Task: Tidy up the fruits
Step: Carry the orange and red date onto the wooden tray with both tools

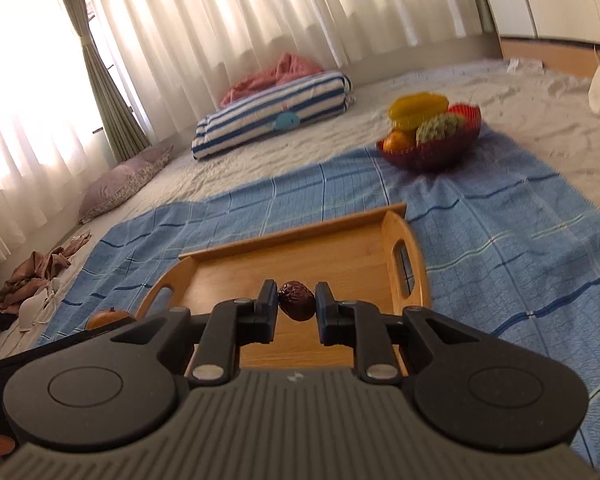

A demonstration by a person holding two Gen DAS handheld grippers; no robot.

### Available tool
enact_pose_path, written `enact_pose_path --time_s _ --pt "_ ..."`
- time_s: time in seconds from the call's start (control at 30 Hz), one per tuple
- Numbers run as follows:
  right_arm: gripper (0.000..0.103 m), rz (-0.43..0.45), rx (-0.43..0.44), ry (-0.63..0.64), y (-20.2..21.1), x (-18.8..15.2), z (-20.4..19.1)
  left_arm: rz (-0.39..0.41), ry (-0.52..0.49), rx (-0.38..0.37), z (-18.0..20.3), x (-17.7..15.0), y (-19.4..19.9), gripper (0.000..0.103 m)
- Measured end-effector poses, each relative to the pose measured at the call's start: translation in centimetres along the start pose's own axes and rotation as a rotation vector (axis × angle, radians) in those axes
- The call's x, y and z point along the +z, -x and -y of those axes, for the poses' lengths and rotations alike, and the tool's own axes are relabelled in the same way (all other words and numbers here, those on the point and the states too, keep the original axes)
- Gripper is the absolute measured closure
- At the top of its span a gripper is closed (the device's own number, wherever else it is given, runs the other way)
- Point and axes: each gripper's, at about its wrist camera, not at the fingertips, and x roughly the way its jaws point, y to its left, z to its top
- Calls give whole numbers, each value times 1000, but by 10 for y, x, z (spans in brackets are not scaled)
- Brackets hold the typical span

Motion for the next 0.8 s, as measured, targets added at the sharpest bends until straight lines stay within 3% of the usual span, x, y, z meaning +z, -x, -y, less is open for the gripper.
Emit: enact_pose_path --time_s 0.47,0.8 --pt "79 -167 -66 -28 -67 -7 22 -99 -48 45 -1 -6 -61 53" --pt "79 -208 -90 -34 -84 -10 26 -147 -57 62 -6 -13 -86 53"
